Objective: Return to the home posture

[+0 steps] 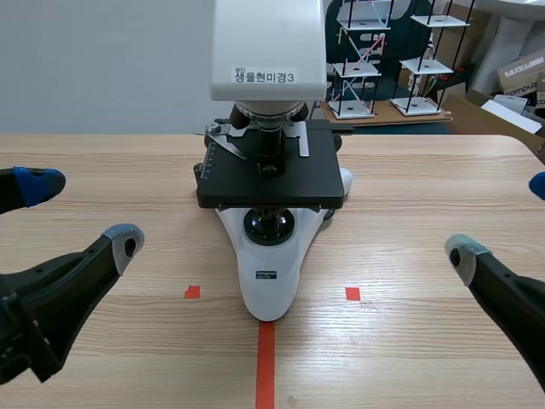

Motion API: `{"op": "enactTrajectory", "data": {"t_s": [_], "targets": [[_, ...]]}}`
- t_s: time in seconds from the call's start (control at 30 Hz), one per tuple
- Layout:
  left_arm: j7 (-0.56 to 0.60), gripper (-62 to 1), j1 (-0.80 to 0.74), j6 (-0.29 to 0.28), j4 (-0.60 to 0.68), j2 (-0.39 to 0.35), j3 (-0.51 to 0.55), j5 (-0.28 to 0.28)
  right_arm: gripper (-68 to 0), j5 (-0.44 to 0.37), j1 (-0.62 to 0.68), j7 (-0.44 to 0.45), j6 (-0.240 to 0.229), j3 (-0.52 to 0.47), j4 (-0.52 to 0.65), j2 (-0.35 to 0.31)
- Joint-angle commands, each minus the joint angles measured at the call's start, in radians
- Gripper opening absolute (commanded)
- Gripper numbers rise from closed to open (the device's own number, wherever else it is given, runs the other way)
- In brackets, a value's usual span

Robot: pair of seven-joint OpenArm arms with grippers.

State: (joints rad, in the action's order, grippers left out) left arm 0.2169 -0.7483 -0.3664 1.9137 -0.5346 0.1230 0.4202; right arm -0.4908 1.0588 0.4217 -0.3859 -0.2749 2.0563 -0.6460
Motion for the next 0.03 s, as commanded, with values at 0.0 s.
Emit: {"op": "enactTrajectory", "data": {"t_s": [0.0], "targets": [[0.018,0.6,-0.002,0.005,0.011,0.002,0.001,0.006,-8.0,-0.014,-0.011,0.018,-0.001,-0.007,0.007,-0.01]]}}
